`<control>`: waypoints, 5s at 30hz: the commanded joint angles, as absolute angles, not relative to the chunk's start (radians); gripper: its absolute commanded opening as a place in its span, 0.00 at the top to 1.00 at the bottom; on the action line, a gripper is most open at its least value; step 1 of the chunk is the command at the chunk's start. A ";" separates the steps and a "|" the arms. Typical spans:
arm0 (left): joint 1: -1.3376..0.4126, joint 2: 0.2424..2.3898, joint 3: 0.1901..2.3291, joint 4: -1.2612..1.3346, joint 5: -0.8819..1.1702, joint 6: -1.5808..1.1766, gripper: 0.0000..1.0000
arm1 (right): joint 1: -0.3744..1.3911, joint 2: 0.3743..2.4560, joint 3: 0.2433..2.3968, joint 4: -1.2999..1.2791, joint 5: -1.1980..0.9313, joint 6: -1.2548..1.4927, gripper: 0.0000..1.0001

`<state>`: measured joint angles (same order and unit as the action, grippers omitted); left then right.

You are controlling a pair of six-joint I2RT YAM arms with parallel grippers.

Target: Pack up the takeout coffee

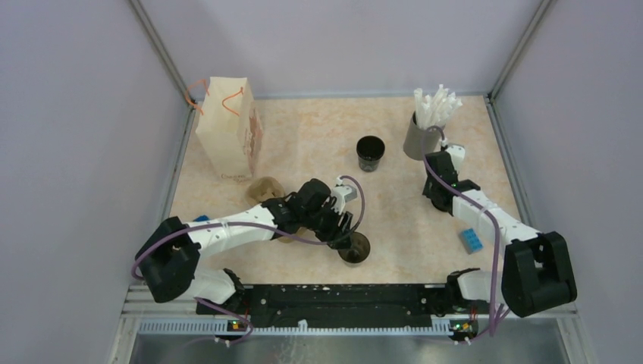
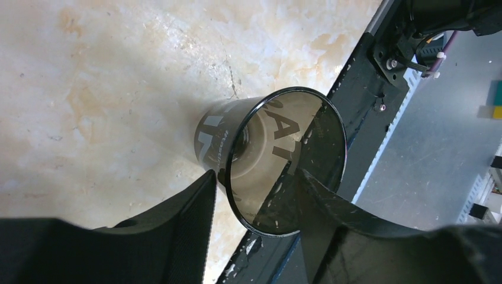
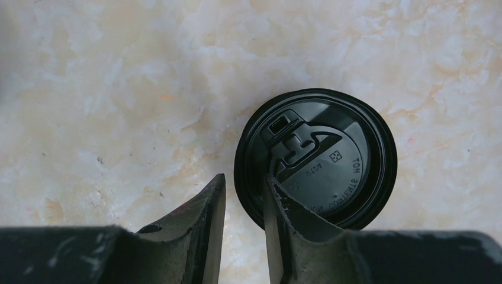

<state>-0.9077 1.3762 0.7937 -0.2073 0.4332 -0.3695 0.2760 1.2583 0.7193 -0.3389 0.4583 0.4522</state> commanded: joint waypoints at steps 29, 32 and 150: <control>-0.911 1.066 0.897 -0.472 0.163 -0.207 0.09 | 0.226 1.224 0.756 -0.335 0.378 0.369 0.86; -0.911 1.024 0.871 -0.503 0.153 -0.173 0.08 | 0.226 1.216 0.750 -0.334 0.373 0.364 0.91; -0.919 1.156 0.742 0.601 0.373 -0.599 0.01 | 0.382 0.583 0.490 0.333 -0.704 1.215 1.00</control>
